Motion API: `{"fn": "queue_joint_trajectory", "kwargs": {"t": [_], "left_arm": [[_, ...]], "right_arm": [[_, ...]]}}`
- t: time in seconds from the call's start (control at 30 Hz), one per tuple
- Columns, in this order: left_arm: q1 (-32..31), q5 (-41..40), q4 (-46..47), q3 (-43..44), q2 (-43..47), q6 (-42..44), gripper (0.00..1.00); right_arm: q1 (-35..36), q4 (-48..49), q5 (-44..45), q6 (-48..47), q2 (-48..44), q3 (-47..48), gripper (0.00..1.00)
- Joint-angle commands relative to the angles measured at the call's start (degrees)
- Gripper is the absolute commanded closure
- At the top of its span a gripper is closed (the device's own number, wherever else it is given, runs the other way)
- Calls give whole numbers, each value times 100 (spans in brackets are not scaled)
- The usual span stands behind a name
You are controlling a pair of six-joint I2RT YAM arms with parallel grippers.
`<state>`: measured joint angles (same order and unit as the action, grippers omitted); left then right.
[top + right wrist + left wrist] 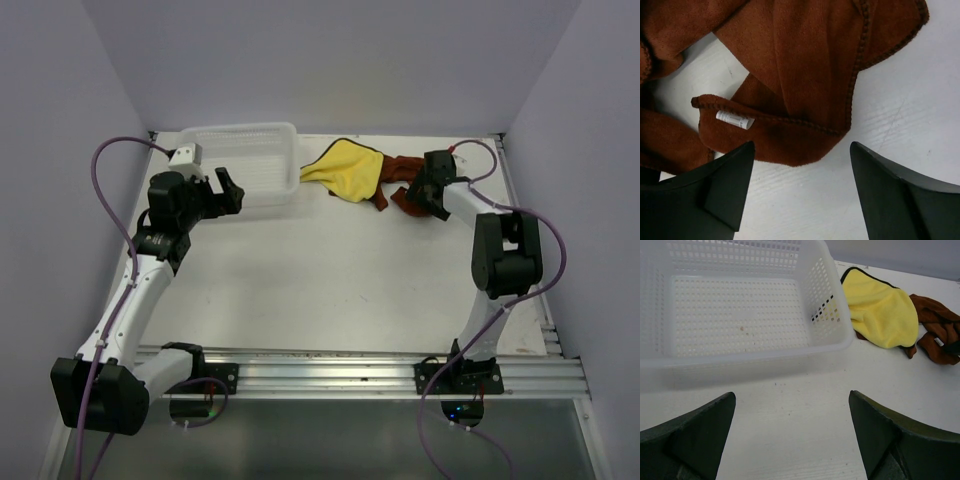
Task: Roll the towels
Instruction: Grab a towel with the right arm
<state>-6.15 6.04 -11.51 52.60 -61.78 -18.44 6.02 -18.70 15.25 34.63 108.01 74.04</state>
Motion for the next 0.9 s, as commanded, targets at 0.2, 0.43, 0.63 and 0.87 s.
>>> {"fn": "queue_joint_trajectory", "kwargs": {"t": [0.2, 0.43, 0.63, 0.87], "left_arm": [[9, 143, 105, 93, -19, -28, 0], [18, 134, 122, 84, -80, -28, 0], [18, 143, 114, 66, -98, -37, 0], [18, 160, 131, 84, -1, -37, 0]], "right_arm": [[-145, -11, 5, -36, 555, 726, 40], [-171, -73, -109, -141, 397, 647, 99], [-163, -248, -66, -132, -507, 602, 100], [-163, -1020, 488, 228, -1668, 910, 100]]}}
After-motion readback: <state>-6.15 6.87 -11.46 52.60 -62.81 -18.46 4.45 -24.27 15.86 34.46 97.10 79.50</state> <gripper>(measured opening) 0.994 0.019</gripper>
